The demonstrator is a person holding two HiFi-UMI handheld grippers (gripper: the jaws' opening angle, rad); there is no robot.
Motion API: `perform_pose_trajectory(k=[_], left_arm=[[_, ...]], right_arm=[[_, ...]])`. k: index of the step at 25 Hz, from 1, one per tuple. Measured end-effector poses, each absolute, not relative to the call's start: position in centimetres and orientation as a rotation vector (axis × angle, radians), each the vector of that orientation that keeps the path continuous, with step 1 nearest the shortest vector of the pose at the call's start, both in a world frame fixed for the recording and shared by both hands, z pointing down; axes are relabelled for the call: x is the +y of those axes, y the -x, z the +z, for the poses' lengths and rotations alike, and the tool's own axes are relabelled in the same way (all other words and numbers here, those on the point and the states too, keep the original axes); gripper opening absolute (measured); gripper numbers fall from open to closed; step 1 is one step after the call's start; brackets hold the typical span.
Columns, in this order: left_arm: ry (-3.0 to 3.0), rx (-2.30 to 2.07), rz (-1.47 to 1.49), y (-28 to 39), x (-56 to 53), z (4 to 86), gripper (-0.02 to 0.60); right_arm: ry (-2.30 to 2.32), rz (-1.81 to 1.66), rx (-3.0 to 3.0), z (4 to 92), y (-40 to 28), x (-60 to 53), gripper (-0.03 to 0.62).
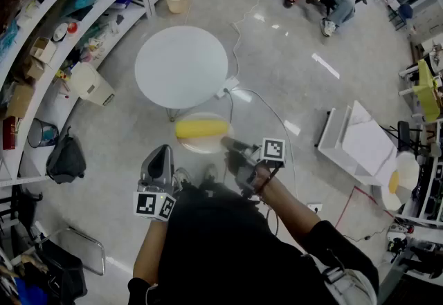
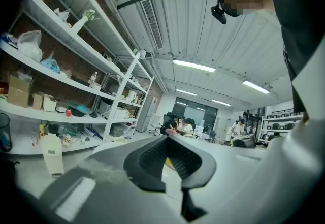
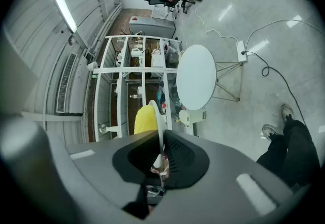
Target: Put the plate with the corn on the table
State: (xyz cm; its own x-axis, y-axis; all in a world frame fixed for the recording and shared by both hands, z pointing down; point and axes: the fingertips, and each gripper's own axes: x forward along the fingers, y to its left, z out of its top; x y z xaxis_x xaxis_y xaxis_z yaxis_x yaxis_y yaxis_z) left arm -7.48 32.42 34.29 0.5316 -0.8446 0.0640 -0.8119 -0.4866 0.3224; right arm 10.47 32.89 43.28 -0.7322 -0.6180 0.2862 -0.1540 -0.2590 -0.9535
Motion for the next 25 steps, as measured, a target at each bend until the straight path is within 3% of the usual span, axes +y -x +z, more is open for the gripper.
perform_pose_trajectory(k=[25], left_arm=[[-2.455, -1.379, -0.146, 6.3, 32.9, 34.4, 0.005]], right_arm=[[0.913, -2.063, 1.668, 42.6, -11.8, 33.1, 0.037]])
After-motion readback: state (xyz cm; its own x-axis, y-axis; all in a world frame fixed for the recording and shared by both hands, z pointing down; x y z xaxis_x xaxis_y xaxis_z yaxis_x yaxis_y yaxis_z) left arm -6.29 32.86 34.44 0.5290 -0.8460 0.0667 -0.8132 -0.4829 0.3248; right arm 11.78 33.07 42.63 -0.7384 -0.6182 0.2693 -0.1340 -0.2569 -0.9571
